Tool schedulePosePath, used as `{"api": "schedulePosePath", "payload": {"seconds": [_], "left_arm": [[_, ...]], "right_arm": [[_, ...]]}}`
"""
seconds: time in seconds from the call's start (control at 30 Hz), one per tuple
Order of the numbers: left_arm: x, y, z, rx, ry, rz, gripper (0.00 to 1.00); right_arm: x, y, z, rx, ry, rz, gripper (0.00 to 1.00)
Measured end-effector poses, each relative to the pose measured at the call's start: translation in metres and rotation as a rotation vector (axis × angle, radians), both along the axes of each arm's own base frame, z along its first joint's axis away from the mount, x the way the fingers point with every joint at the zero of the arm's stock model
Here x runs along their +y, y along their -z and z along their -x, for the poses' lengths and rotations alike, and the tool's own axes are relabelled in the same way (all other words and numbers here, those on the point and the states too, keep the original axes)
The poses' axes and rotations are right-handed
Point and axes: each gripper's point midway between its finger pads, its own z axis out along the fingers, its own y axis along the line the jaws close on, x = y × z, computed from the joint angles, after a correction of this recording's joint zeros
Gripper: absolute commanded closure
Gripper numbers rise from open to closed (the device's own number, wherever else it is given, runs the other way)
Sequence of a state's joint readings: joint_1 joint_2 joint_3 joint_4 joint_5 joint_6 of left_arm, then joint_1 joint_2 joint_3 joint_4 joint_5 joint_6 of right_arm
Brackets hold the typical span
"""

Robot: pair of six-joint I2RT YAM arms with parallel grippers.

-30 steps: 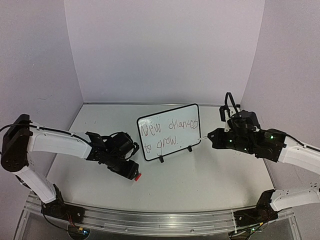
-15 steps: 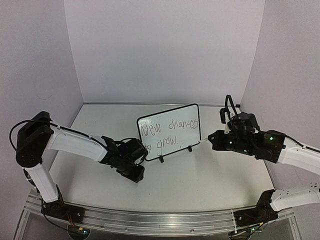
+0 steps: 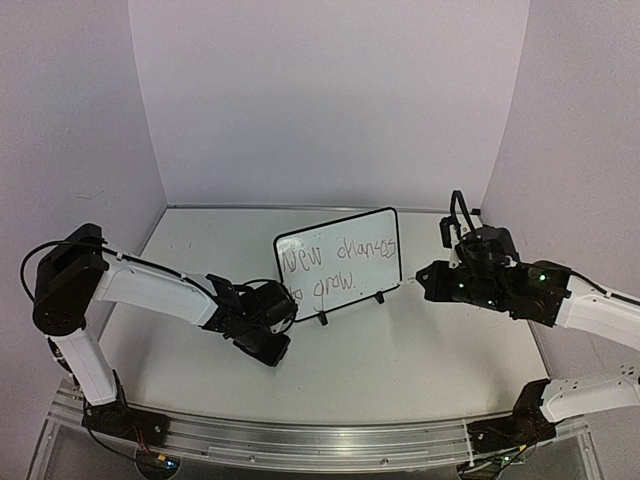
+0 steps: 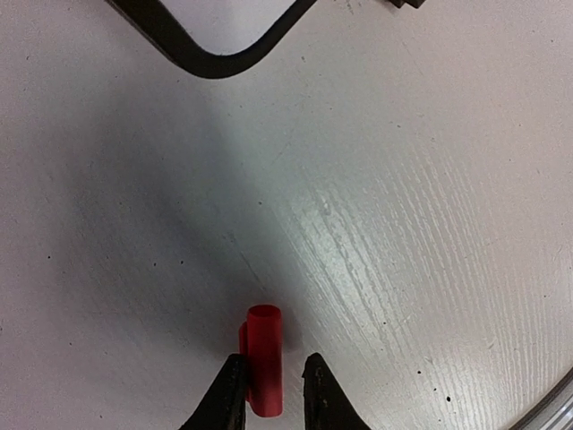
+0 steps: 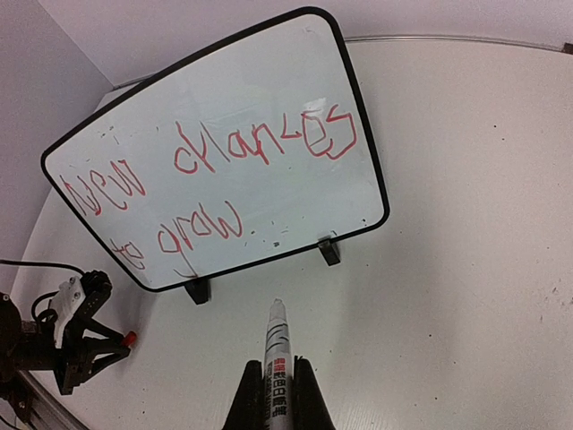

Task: Write a sentence on the whiteboard
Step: Pick up the pen cap from the center of the board.

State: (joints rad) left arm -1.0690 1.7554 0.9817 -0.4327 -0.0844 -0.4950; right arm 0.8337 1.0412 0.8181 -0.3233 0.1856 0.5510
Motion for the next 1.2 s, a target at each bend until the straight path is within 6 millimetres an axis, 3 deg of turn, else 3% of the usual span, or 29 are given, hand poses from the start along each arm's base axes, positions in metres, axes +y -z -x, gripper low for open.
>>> {"api": "schedulePosePath", "payload": {"seconds": [0.5,1.0,1.2], "left_arm": [[0.009,0.003,0.008,-0.008,0.004,-0.060,0.81],[0.016,0.001,0.011,-0.011,-0.005,-0.087,0.71],[0.017,-0.002,0.011,-0.019,-0.013,-0.084,0.73]], "right_arm": [[-0.001,0.000,0.000,0.000,0.005,-0.002,1.00],[-0.003,0.002,0.001,0.006,0.012,-0.009,1.00],[-0.003,0.002,0.002,0.008,0.014,-0.012,1.00]]}}
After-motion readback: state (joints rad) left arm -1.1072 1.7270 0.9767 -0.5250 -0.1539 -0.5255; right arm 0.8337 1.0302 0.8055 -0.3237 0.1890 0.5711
